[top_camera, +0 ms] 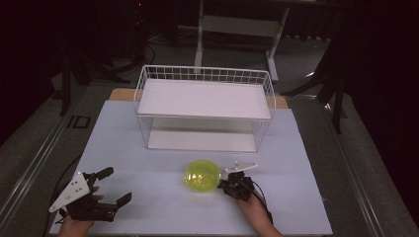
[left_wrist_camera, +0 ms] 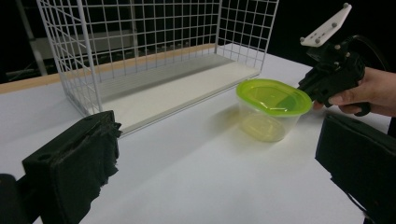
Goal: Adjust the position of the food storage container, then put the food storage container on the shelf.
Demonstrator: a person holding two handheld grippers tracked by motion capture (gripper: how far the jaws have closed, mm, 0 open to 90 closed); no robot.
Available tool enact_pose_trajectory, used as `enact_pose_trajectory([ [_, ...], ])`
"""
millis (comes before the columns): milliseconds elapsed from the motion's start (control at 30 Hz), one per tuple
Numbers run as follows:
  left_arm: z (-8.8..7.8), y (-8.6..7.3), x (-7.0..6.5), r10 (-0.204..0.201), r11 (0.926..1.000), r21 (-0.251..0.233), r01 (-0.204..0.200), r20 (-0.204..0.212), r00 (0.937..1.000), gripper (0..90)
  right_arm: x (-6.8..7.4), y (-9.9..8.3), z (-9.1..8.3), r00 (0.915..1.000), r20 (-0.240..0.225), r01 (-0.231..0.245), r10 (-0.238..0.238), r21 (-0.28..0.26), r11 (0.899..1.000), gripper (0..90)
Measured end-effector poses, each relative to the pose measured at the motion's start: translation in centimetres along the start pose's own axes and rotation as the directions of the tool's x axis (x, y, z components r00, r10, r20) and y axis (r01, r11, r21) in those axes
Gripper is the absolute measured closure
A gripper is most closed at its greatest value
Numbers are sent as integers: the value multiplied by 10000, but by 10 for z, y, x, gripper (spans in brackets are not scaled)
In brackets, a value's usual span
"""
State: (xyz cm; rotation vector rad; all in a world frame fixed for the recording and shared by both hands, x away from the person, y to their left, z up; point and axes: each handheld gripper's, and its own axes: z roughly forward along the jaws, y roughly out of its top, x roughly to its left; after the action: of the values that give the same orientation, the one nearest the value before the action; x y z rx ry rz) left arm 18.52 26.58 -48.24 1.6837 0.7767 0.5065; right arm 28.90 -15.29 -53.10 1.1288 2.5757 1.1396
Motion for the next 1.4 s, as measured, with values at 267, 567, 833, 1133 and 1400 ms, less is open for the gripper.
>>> enact_pose_trajectory([
  [267,0,0,0,34,10000,29,-34,13,10000,2,11,9,14,9990,-48,451,-451,65,9990,890],
  [567,2,0,0,-21,10000,73,20,95,10000,2,4,2,-7,9986,337,419,-412,-209,9989,677],
  [833,5,-1,0,-64,9999,105,62,205,9998,2,9,-7,-37,9964,500,729,-688,-861,9936,291],
  [1133,23,12,-7,318,9967,719,-373,769,9965,2,17,-2,-62,9949,180,1007,-991,-1572,9824,170],
  [1400,44,23,-10,-455,9889,1464,242,1443,9885,2,12,4,-65,9971,410,700,-634,-1870,9799,184],
])
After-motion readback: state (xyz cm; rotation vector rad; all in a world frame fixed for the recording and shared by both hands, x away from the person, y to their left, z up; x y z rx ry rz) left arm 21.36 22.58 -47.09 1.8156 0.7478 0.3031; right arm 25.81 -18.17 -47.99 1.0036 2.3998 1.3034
